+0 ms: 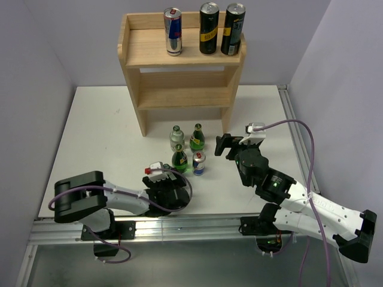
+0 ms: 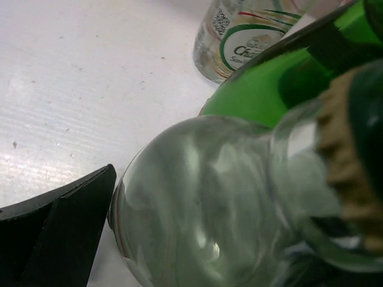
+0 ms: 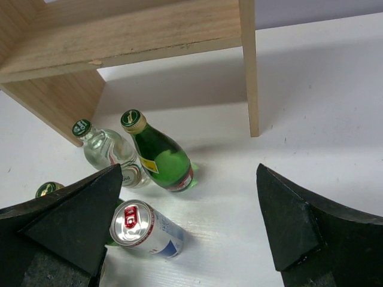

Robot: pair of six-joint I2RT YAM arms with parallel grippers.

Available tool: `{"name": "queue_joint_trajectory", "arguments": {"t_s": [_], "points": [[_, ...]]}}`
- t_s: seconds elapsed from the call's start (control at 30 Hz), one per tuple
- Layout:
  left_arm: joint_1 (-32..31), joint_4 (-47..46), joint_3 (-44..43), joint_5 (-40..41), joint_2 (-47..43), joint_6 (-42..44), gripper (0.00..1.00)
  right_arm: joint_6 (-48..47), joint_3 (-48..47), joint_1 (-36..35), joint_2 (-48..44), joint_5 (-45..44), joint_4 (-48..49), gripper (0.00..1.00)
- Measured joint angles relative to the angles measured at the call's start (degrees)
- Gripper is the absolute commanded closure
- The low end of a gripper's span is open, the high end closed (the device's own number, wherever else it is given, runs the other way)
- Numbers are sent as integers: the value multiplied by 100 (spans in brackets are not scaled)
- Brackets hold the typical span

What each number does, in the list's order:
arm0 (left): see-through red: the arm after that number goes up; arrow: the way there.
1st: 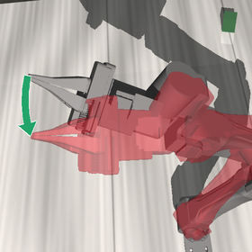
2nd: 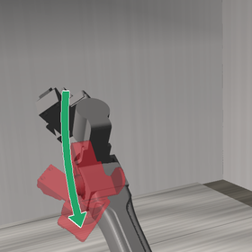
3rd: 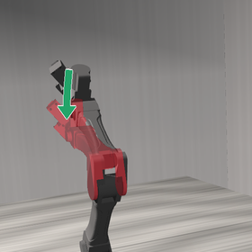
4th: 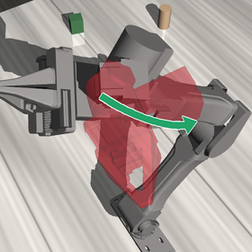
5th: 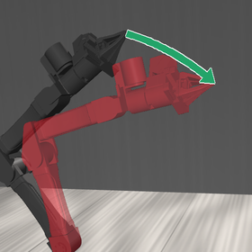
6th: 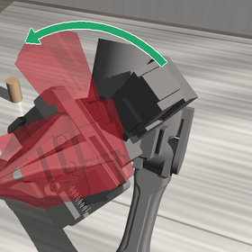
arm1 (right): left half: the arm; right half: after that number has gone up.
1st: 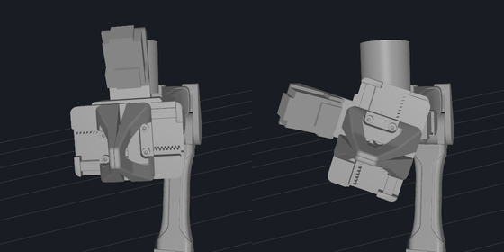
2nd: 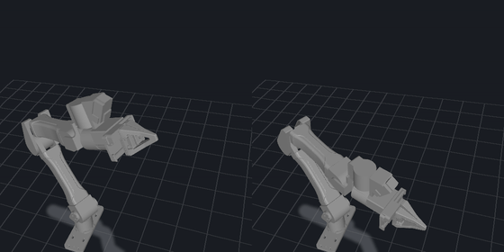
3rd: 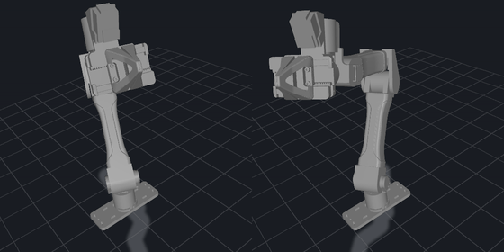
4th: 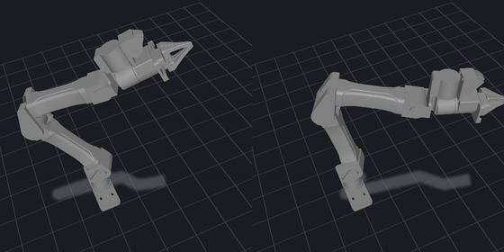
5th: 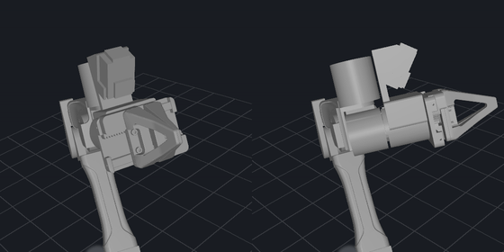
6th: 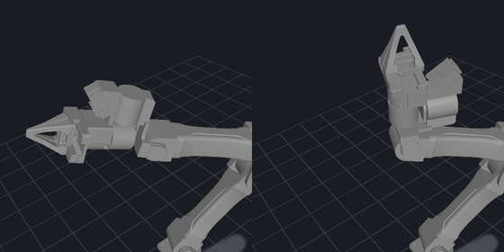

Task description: Place and organize the beverage onto the shelf

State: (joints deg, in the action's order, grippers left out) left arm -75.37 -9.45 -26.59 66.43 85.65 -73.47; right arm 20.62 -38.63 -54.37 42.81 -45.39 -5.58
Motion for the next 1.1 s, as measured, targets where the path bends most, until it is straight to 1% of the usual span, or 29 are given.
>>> {"name": "queue_joint_trajectory", "arguments": {"t_s": [0.1, 0.23, 0.3, 0.4, 0.47, 0.57, 0.7, 0.83, 1.0, 1.1], "points": [[-111, 918, -407, 369, 442, -935, 1, 15, 66, 2, -22, 9, -2, 0], [-184, 1989, -625, 503, 844, -1912, 1, 35, 83, 15, -9, 68, 2, 0], [-210, 2315, -625, 555, 874, -2055, 1, 39, 83, 26, 11, 92, 4, 0], [-214, 2426, -603, 557, 868, -1899, 1, 57, 85, 26, 55, 129, 9, 0], [-227, 2267, -514, 570, 822, -1528, 1, 61, 118, 26, 61, 146, 44, 0], [-240, 1729, -247, 529, 610, -778, 1, 61, 186, 28, 61, 160, 46, 0], [-236, 638, 221, 380, 306, 404, 1, 68, 258, 31, 55, 186, 46, 0], [-157, -286, 402, 205, 262, 1429, 1, 85, 284, 31, 39, 195, 52, 0], [15, -1410, 555, -28, 334, 2402, 2, 109, 424, 33, 4, 197, 107, 0], [140, -1821, 575, -81, 417, 2798, 5, 136, 511, 37, 4, 199, 146, 0]]}}
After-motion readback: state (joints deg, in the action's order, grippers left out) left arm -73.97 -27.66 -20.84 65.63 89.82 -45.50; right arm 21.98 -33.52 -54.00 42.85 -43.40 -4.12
